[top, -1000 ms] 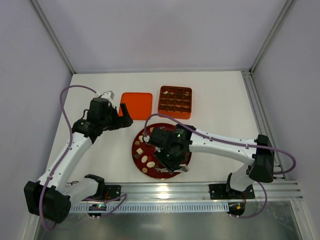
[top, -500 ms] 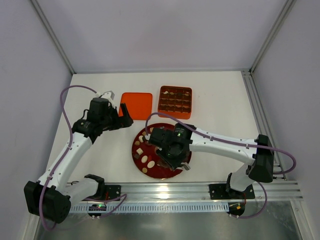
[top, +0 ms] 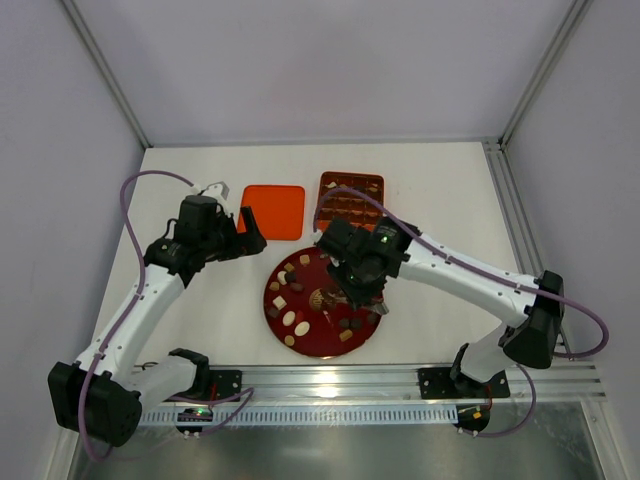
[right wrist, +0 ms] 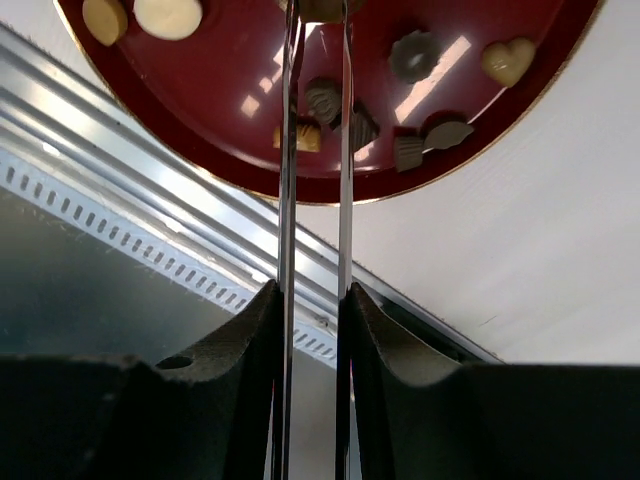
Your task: Pack the chocolate
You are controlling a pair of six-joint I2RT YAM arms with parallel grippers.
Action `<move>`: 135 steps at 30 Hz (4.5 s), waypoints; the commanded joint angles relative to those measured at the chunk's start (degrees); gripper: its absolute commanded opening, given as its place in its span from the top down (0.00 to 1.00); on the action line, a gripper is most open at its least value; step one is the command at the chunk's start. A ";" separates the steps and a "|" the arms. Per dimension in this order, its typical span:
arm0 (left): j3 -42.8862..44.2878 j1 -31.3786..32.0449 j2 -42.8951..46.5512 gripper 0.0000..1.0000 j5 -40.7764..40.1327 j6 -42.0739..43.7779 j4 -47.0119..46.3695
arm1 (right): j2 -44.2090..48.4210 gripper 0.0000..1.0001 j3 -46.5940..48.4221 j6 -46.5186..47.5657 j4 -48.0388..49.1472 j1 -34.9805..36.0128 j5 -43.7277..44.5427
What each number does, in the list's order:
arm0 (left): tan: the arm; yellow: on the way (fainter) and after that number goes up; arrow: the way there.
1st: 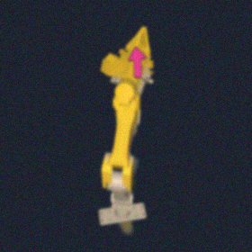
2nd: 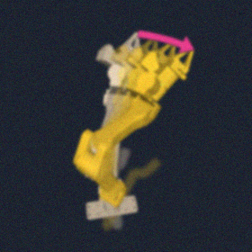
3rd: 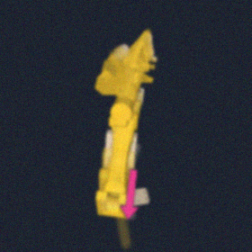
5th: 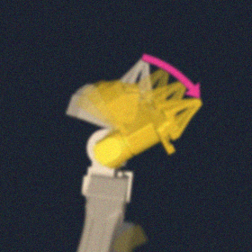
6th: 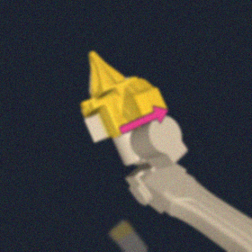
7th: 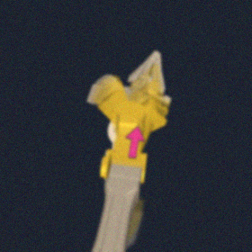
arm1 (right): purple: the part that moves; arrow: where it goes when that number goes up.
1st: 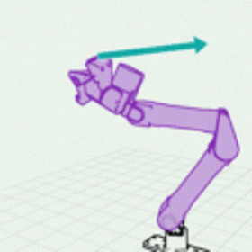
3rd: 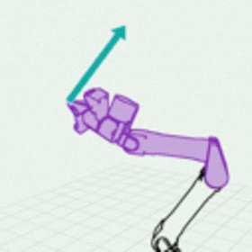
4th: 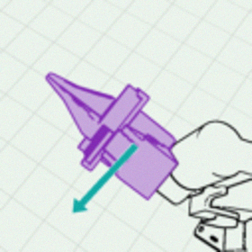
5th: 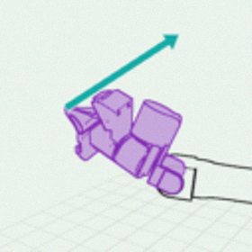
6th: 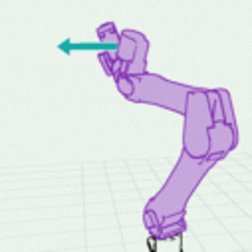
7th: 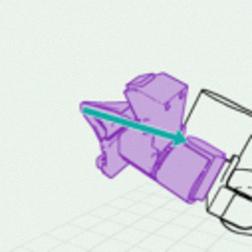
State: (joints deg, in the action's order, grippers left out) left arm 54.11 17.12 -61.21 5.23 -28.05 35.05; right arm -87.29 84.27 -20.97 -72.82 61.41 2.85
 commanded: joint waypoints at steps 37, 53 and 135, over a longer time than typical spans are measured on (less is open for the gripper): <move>1.53 -0.43 -0.05 0.00 1.80 0.28 -0.51 | -27.32 0.75 33.33 9.81 17.36 -30.56 -1.10; 1.44 -0.43 0.13 0.00 1.62 0.19 -0.51 | -28.47 0.75 29.73 9.72 19.03 -30.64 -0.92; 1.35 -0.60 0.39 0.00 0.30 0.28 -0.33 | 2.91 0.54 -5.26 -0.30 12.26 5.92 -4.61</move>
State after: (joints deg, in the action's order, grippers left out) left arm 54.11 16.84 -61.36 6.02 -28.05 35.05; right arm -83.83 76.31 -21.34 -59.92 67.00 -2.33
